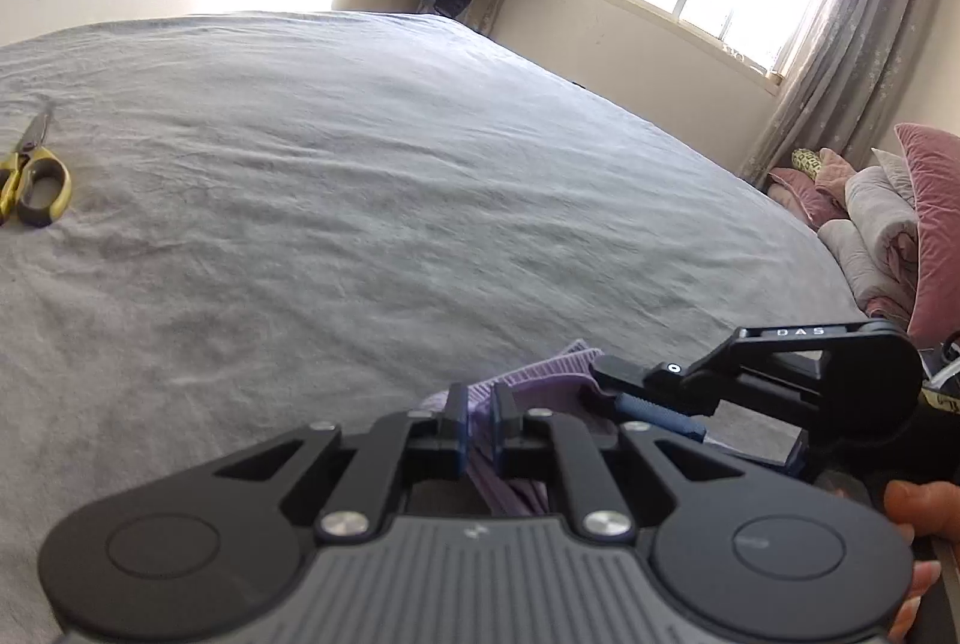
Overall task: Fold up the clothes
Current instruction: 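Press the folded end down with the right gripper and open both grippers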
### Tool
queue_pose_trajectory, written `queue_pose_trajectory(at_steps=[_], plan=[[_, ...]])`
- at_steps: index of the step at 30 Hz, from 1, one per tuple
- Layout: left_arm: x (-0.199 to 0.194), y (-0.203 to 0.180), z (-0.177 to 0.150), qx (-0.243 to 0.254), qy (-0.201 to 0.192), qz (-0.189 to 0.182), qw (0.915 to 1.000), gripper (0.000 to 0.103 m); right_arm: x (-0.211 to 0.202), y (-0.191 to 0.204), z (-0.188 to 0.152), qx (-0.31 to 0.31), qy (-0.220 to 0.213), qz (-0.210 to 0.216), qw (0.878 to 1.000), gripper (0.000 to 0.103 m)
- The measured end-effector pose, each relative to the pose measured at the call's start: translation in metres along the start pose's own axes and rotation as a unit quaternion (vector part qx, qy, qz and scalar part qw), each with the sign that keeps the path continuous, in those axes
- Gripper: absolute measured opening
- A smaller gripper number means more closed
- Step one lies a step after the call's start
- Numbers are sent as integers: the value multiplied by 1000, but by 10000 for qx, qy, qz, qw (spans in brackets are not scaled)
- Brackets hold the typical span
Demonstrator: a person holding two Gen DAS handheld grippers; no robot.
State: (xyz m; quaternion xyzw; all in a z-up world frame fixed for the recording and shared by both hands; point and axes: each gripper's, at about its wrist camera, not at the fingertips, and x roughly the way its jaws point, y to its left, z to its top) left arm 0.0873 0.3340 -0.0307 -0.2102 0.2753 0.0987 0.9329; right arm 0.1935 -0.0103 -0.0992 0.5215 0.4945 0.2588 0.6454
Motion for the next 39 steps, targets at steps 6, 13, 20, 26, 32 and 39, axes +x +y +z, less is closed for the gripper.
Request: queue_pose_trajectory(at_steps=[6, 13, 20, 26, 32, 39], plan=[[-17, 9, 4, -213, -449, 258, 9984, 18, -25, 16, 13, -296, -137, 125, 9994, 47], [-20, -9, -3, -35, -179, -1346, 9907, 23, -93, 1, 21, -482, -428, -68, 9979, 54], [13, -29, -37, 594, 514, -854, 9932, 29, -182, -38, 7, -294, -778, -185, 9964, 59], [4, -34, -25, 878, 611, -512, 9929, 36, -233, -59, -43, -396, -1150, -349, 9920, 67], [-22, -41, -1, 1066, 766, -314, 9908, 51, -239, -70, -67, -192, -1567, -389, 9867, 71], [-68, -63, 12, 1367, 675, -461, 9872, 66, -251, -78, -78, 117, -1595, -286, 9867, 76]])
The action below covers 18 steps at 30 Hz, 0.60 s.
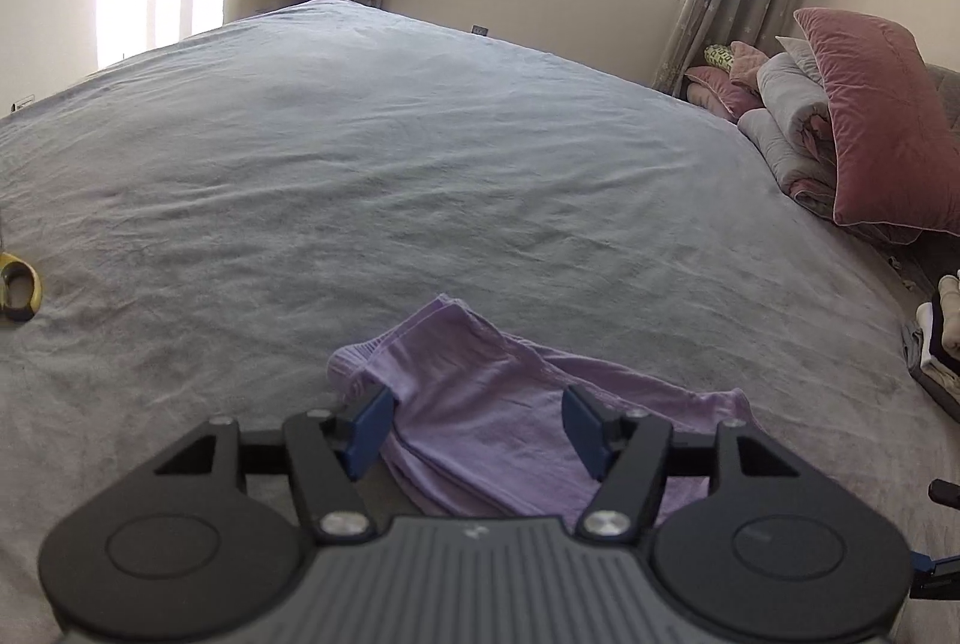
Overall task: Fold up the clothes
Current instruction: 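Press the folded end down with the right gripper and open both grippers, then move both open grippers back from the folded lavender bundle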
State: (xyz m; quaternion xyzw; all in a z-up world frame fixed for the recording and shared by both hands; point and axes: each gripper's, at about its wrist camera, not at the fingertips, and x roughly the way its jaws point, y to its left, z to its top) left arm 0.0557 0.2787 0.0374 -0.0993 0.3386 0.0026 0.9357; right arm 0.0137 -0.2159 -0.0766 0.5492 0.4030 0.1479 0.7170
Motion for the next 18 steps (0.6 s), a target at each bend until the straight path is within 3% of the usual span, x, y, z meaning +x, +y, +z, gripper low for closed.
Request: queue_pose_trajectory(at_steps=[9, 18], plan=[[-28, -54, -17, 717, 150, -291, 9969, 79, -19, -3, -1, 177, 187, 52, 9997, 81], [-21, -118, -71, 1512, 617, -585, 9848, 82, -40, -13, -2, 189, 370, 137, 9990, 87]])
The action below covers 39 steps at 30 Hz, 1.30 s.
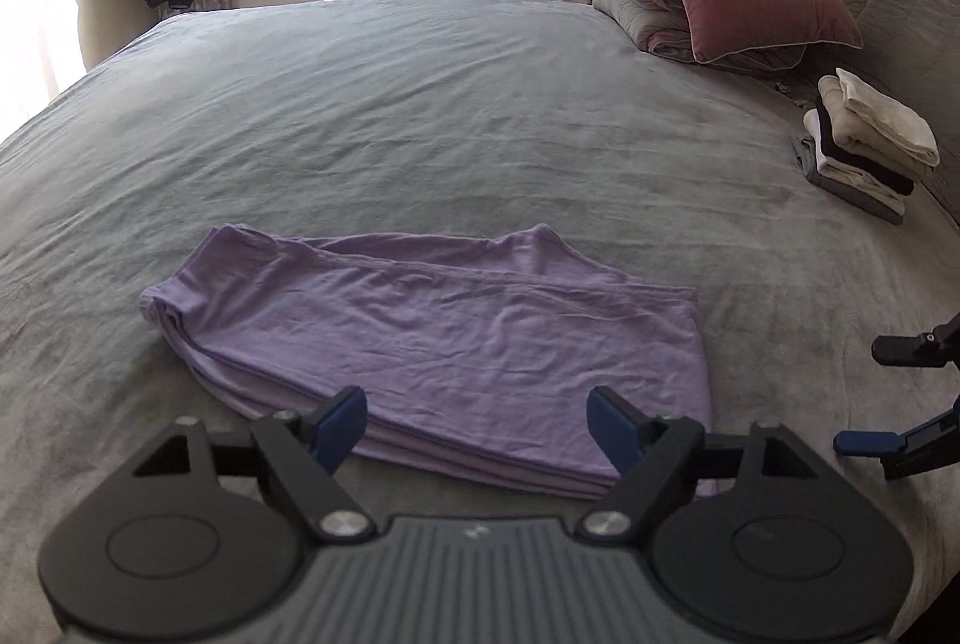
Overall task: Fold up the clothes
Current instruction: 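Move both open grippers back from the folded lavender bundle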
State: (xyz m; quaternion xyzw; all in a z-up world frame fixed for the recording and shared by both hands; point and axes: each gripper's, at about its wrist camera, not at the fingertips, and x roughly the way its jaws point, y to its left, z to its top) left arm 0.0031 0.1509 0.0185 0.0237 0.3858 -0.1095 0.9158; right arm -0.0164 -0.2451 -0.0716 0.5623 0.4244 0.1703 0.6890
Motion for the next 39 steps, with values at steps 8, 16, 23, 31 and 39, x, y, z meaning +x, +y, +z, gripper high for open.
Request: queue_pose_trajectory(at_steps=[8, 16, 23, 31, 39], plan=[[9, -53, -25, 417, -20, -404, 9983, 86, -9, 1, 1, -156, 142, -37, 9998, 88], [7, -92, -49, 694, -379, -280, 9965, 87, -6, -1, 4, -294, 278, -45, 9992, 88], [13, -150, -90, 743, -688, -38, 9948, 88, -11, -9, 15, -118, 371, 94, 9992, 88], [16, -171, -118, 863, -944, 236, 9915, 89, -17, -2, 22, -432, 391, -192, 9981, 88], [14, -162, -120, 963, -1249, 342, 9869, 85, -8, -5, 29, -441, 432, -306, 9976, 88]])
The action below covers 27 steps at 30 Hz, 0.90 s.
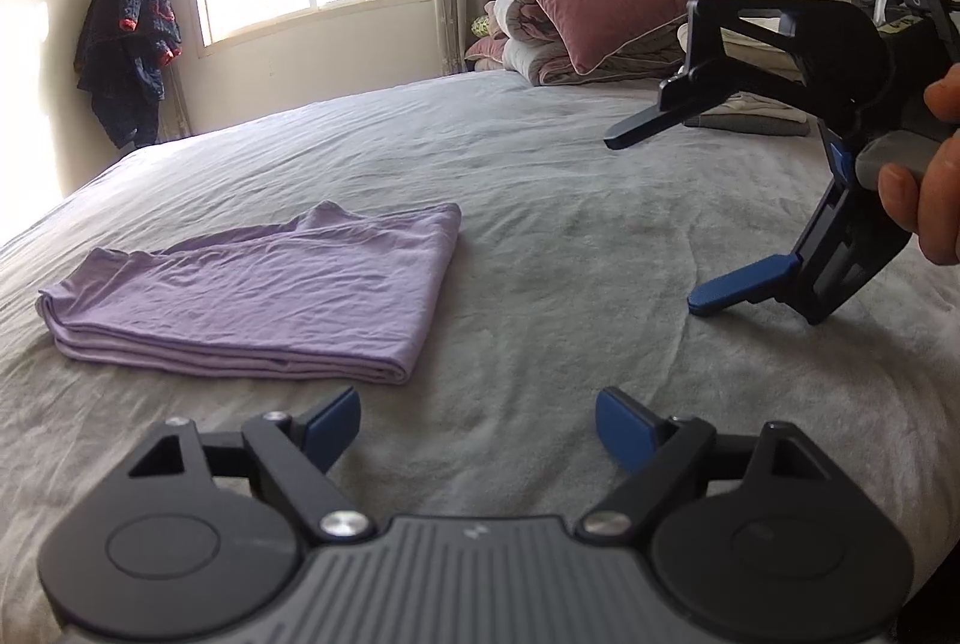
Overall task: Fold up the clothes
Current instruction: 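Move both open grippers back from the folded lavender bundle, then grasp the bundle edge with the left gripper while the right gripper grasps beside it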
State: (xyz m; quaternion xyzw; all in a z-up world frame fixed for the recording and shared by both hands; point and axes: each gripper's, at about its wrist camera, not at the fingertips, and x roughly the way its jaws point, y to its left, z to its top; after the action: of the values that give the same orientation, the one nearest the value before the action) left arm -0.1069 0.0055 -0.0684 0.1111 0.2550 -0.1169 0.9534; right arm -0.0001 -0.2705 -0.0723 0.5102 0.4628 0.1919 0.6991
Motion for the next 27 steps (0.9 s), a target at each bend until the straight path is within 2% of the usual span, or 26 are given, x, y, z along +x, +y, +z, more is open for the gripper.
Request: queue_pose_trajectory(at_steps=[5, 8, 12, 14, 16, 18, 21, 23, 24, 25, 26, 27], plan=[[12, 3, 13, 342, -68, 141, 9993, 84, 16, 11, 5, -252, 58, -56, 9996, 88], [28, 5, 20, 408, 100, 104, 9991, 74, 34, 27, 9, -618, 77, -145, 9980, 87], [41, 7, 26, 457, 156, 115, 9988, 67, 65, 40, 19, -971, 83, -287, 9948, 75], [45, 11, 27, 379, 209, 147, 9990, 63, 83, 45, 23, -1117, 39, -340, 9932, 72], [48, 17, 26, 216, 250, 151, 9993, 61, 96, 49, 27, -1285, 1, -381, 9910, 63], [51, 21, 26, 88, 277, 157, 9995, 59, 108, 54, 30, -1459, -52, -437, 9883, 59], [52, 23, 25, 47, 276, 222, 9994, 51, 121, 59, 32, -1696, -197, -481, 9841, 53], [53, 22, 24, 55, 268, 298, 9992, 46, 127, 61, 33, -1850, -312, -549, 9807, 46], [54, 21, 25, 71, 274, 353, 9990, 42, 129, 62, 33, -1931, -372, -645, 9783, 33], [54, 19, 25, 99, 283, 400, 9987, 37, 130, 62, 33, -2001, -404, -761, 9760, 13], [53, 17, 26, 143, 299, 447, 9984, 32, 132, 61, 33, -2056, -407, -857, 9740, 7], [53, 16, 26, 195, 319, 494, 9981, 22, 132, 60, 34, -2074, -410, -886, 9734, 7]])
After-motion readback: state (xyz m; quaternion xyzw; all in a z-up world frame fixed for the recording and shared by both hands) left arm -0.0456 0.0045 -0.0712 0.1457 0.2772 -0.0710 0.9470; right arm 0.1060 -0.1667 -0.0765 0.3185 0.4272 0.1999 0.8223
